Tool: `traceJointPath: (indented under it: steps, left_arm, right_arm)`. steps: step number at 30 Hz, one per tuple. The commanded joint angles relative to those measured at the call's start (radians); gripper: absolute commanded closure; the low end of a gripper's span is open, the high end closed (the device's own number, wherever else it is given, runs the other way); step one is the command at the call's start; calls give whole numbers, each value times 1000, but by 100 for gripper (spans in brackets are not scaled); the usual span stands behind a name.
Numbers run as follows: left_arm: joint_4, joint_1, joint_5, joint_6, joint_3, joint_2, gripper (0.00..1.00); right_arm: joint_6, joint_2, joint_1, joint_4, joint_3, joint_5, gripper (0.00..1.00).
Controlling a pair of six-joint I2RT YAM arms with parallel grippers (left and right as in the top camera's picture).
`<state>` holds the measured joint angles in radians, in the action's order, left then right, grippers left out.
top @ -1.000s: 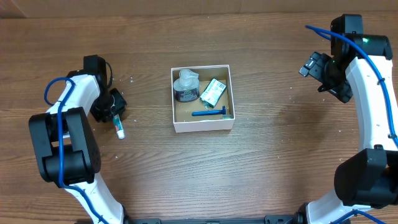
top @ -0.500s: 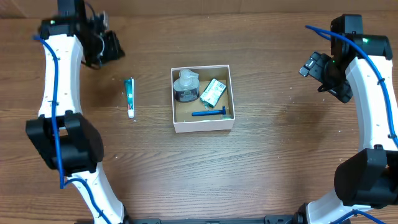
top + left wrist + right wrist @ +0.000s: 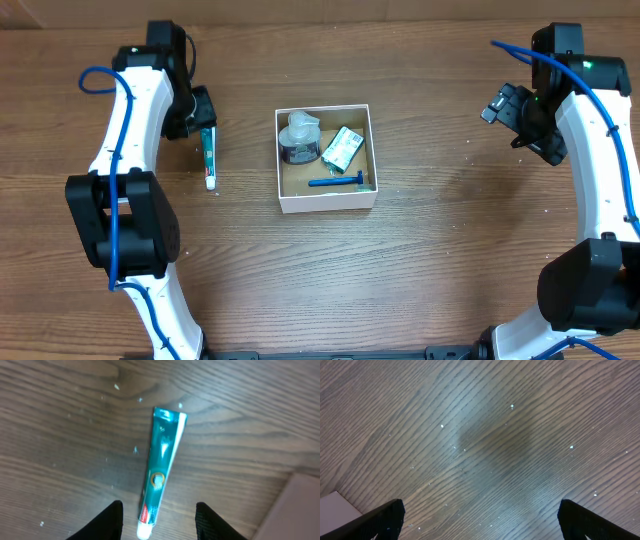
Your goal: Pack container
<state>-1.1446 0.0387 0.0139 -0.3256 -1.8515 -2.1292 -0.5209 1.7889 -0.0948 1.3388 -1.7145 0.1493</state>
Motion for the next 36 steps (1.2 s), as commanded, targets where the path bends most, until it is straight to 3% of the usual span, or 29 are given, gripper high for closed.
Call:
traceJointPath:
  steps: [1,15,16,18,25,29,32,36]
  left_arm:
    - [45,-8,19,-22,95,3,55]
    - [269,-14,-63,42,365,3,59]
    - [282,-20,-63,42,375,3,63]
    - [294,-34,-63,42,383,3,86]
    - [311,-48,-121,42,378,3,93]
    - [240,-48,-150,90,270,3,90]
    - [95,-49,-157,156,56,3,90]
    - [-72,-57,-293,309,-246,3,88]
  right_arm:
    - [-7,-3,3,-2,-5,15,0]
    - [-7,-3,3,-2,-5,15,0]
    - [-7,-3,3,-2,-5,14,0]
    - [-7,-3,3,-2,-5,15,0]
    - [-7,-3,3,-2,-5,14,0]
    - [-7,-3,3,-2,-5,14,0]
    - [-7,-3,3,-2,-5,14,0]
    - [-7,-3,3,-2,-5,15,0]
